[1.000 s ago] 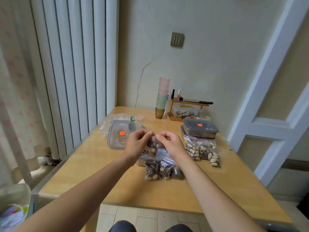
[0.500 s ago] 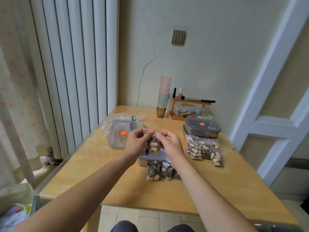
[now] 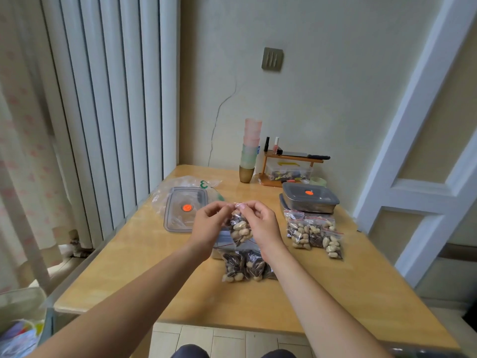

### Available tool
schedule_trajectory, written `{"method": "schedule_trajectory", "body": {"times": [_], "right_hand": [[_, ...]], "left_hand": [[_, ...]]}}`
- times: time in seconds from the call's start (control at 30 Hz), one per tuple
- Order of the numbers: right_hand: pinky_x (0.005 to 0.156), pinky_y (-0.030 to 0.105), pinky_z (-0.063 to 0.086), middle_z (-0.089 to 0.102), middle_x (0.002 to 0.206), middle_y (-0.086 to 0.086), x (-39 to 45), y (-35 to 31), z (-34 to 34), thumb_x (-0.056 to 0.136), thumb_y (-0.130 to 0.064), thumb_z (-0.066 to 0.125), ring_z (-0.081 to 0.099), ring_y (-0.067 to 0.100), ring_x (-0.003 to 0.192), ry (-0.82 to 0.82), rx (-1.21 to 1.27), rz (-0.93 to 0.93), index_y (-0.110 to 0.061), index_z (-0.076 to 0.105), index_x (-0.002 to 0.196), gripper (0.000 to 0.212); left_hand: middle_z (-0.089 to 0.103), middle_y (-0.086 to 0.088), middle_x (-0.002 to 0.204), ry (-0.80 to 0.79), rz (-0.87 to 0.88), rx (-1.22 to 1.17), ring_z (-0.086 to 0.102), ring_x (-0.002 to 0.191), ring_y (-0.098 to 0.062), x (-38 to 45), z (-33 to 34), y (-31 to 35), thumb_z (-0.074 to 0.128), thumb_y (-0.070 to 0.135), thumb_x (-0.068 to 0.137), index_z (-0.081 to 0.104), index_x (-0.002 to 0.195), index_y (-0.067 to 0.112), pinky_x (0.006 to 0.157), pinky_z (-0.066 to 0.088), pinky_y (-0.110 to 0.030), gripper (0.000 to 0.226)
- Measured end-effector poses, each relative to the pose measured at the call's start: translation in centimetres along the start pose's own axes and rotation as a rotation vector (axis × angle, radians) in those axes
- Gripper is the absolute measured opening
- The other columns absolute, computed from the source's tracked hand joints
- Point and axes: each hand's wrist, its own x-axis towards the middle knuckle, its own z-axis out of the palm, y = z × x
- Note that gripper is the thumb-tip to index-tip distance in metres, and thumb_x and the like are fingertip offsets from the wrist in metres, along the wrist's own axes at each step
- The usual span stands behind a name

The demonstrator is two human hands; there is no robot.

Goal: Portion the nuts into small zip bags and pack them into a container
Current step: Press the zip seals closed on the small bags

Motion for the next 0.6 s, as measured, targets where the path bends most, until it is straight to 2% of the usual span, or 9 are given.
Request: {"method": "schedule_trajectory", "body": {"times": [0.1,0.2,0.33,0.43,0.5,0.6], "right_hand": [[0.072,0.026,0.049,0.072,0.079,0.0,0.0,0.2,0.0,0.099,-0.023,0.067,0.062,0.008,0.076,0.041,-0.058,-0.011,-0.018,0.069,0.088,0.012],[0.07,0.029,0.048,0.073,0.08,0.0,0.1,0.5,-0.3,0.098,-0.027,0.067,0.063,0.009,0.075,0.061,-0.114,-0.025,-0.025,0.068,0.086,0.013],[0.078,0.033,0.055,0.074,0.085,-0.005,0.3,1.0,-0.7,0.098,-0.026,0.068,0.068,0.014,0.084,0.064,-0.181,-0.076,-0.027,0.072,0.088,0.011],[0.073,0.024,0.053,0.074,0.083,-0.008,0.6,1.4,-0.6,0.097,-0.022,0.069,0.063,0.004,0.076,0.104,-0.226,-0.106,-0.023,0.074,0.09,0.009],[0.07,0.017,0.05,0.073,0.083,-0.009,0.6,1.4,-0.6,0.097,-0.021,0.069,0.062,0.0,0.073,0.141,-0.246,-0.116,-0.021,0.075,0.092,0.008],[0.066,0.011,0.046,0.072,0.081,-0.011,0.6,1.5,-0.5,0.098,-0.019,0.068,0.06,-0.004,0.071,0.157,-0.265,-0.121,-0.019,0.075,0.092,0.009]], "left_hand": [[0.055,-0.004,0.073,-0.053,0.042,0.049,0.047,0.064,-0.01,-0.2,0.2,0.0,0.066,0.015,0.097,0.069,0.097,-0.001,0.059,0.043,-0.018,0.017],[0.055,-0.008,0.074,-0.122,0.075,0.087,0.051,0.064,-0.013,-0.3,0.2,0.4,0.07,0.021,0.096,0.069,0.099,0.001,0.061,0.048,-0.023,0.02],[0.067,0.0,0.082,0.024,0.222,0.402,0.062,0.074,-0.011,0.0,0.2,0.3,0.074,0.021,0.091,0.066,0.088,0.015,0.066,0.052,-0.024,0.01],[0.064,0.003,0.08,0.072,0.317,0.629,0.06,0.078,-0.015,0.4,-0.1,0.0,0.074,0.025,0.087,0.061,0.081,0.02,0.066,0.051,-0.029,0.015],[0.065,0.002,0.076,0.057,0.285,0.679,0.061,0.073,-0.016,0.4,0.0,-0.2,0.074,0.025,0.086,0.061,0.079,0.019,0.065,0.052,-0.033,0.015],[0.067,0.004,0.072,0.058,0.244,0.696,0.061,0.066,-0.011,0.4,-0.1,-0.5,0.076,0.024,0.086,0.063,0.08,0.018,0.063,0.052,-0.031,0.016]]}}
